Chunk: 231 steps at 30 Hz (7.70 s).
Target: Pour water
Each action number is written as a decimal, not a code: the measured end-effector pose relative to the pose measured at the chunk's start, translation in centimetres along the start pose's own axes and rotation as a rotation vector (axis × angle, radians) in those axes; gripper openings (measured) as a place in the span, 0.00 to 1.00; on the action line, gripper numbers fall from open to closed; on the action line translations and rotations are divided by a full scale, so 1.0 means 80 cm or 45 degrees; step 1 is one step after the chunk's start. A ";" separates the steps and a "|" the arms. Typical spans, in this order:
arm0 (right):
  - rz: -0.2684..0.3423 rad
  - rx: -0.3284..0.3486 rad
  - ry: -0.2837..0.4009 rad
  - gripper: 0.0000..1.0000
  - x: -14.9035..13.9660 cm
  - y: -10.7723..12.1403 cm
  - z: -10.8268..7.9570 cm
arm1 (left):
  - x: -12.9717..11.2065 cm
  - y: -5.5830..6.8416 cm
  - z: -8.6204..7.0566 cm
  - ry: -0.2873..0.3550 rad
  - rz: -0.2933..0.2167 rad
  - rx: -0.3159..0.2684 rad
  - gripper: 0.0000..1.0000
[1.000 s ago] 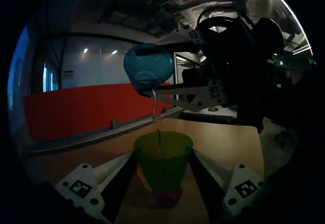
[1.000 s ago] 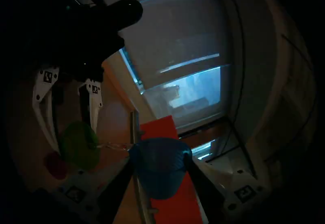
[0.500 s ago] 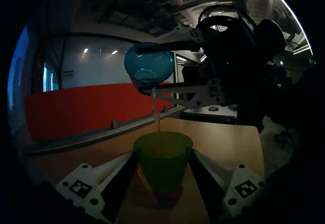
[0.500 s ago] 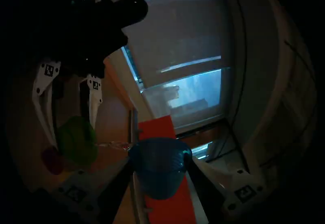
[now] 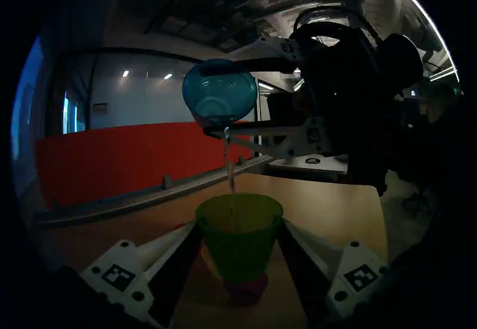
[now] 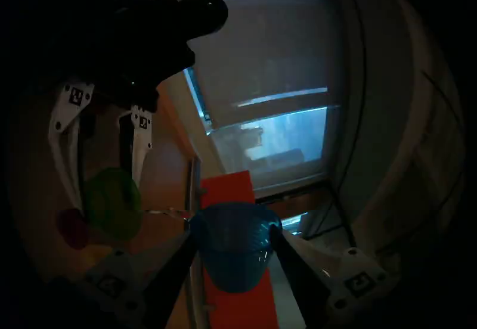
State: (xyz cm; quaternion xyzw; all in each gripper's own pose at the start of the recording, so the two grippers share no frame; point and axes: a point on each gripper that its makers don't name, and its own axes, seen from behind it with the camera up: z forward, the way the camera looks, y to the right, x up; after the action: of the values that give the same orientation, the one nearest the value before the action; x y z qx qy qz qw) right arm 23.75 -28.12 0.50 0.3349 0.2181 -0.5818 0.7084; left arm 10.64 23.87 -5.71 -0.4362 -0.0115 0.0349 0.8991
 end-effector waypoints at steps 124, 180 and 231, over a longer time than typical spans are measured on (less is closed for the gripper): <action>1.579 0.082 0.097 0.89 -0.007 -0.021 -0.017 | 0.019 -0.030 -0.007 -0.003 0.031 0.074 0.85; 1.624 0.195 -0.290 0.91 -0.137 -0.175 -0.104 | -0.095 -0.118 -0.044 -0.398 0.040 0.196 0.86; 1.611 0.505 -0.560 0.94 -0.178 -0.333 -0.104 | -0.226 -0.126 -0.032 -0.734 -0.017 0.073 0.86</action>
State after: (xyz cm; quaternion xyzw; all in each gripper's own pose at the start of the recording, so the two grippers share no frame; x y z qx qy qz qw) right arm -4.64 -15.05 -1.10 0.3951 -0.2777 -0.1405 0.8643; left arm -6.71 14.34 0.78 -0.3826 -0.2684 0.1520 0.8709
